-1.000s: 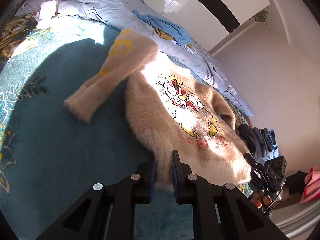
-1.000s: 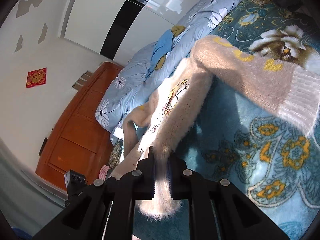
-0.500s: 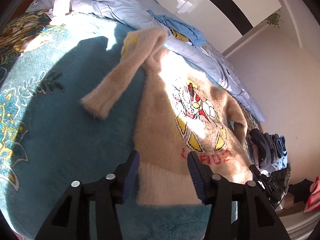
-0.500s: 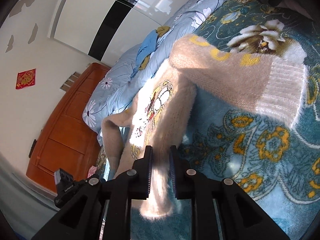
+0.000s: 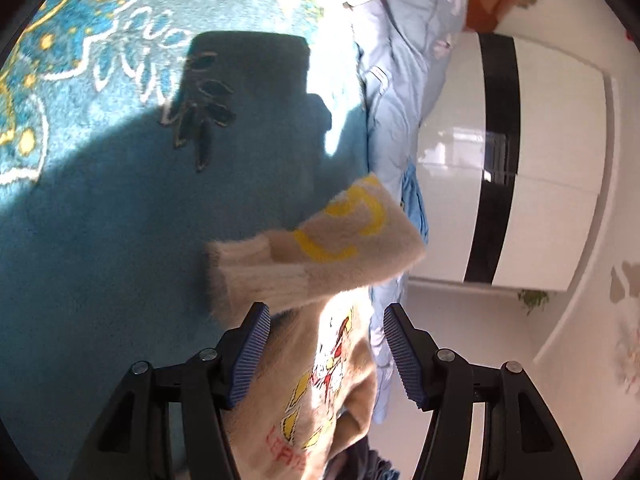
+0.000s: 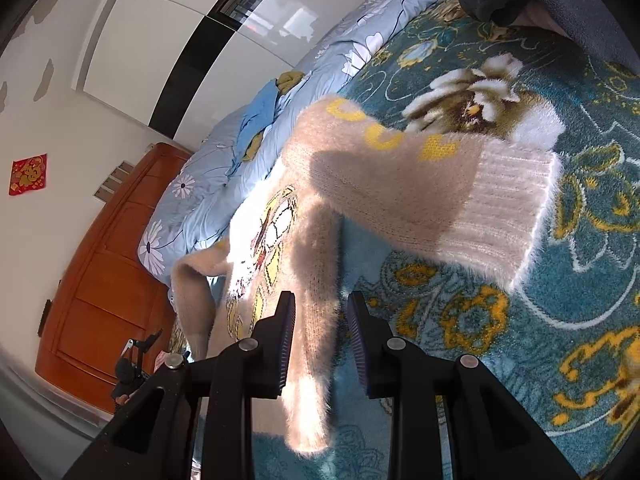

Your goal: Fold clothes

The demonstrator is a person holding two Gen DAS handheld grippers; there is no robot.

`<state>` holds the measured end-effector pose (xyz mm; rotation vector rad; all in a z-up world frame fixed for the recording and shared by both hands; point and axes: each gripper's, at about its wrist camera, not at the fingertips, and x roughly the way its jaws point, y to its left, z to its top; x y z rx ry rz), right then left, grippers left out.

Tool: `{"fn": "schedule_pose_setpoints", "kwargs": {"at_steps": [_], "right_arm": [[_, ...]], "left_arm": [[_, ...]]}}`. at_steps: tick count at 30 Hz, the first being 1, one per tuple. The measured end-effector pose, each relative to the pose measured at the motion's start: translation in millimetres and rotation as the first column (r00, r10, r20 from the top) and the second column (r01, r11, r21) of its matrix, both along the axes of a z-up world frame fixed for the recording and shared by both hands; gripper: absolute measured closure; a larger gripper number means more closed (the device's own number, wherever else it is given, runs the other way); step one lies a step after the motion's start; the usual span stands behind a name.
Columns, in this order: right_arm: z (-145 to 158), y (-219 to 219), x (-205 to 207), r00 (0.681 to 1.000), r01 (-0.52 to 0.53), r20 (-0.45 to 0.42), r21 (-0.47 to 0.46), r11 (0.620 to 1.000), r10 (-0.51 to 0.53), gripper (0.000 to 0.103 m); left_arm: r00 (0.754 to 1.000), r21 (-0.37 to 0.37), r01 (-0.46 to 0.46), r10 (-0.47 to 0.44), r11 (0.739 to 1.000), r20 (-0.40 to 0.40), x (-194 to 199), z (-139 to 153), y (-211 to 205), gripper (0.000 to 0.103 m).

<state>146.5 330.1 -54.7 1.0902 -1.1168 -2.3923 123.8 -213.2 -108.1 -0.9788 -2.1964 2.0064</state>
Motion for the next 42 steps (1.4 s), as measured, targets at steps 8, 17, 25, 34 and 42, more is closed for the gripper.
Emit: {"fn": "schedule_pose_setpoints", "kwargs": {"at_steps": [8,17,25,34,42], "right_arm": [[-1.1,-3.4,-2.8,1.000,-0.021,0.008,0.005,1.000,0.021,0.075],[-5.3,3.2,-0.4,1.000,-0.011,0.016,0.001,1.000,0.011,0.075],[-7.9,2.4,-0.8,1.000,-0.020,0.020,0.002,1.000,0.020,0.075],[-9.0,-1.5,-2.9,0.999,-0.032,0.031,0.021,0.999,0.032,0.075],[-13.5,7.7,-12.5,0.999,0.001,0.046,0.023,1.000,-0.002,0.075]], "left_arm": [[0.991,0.189,-0.077,0.053,0.979,0.126,-6.8,-32.0,20.9,0.039],[0.977,0.271,-0.167,0.123,0.948,0.172,-6.2,-45.4,30.3,0.037],[0.952,0.297,-0.285,0.232,0.911,0.202,-19.0,-47.2,29.9,0.033],[0.970,-0.027,-0.204,0.206,0.979,0.132,-43.0,-5.1,15.9,0.080],[0.982,-0.505,-0.190,0.166,0.842,-0.092,-100.9,110.3,-17.3,0.087]]}}
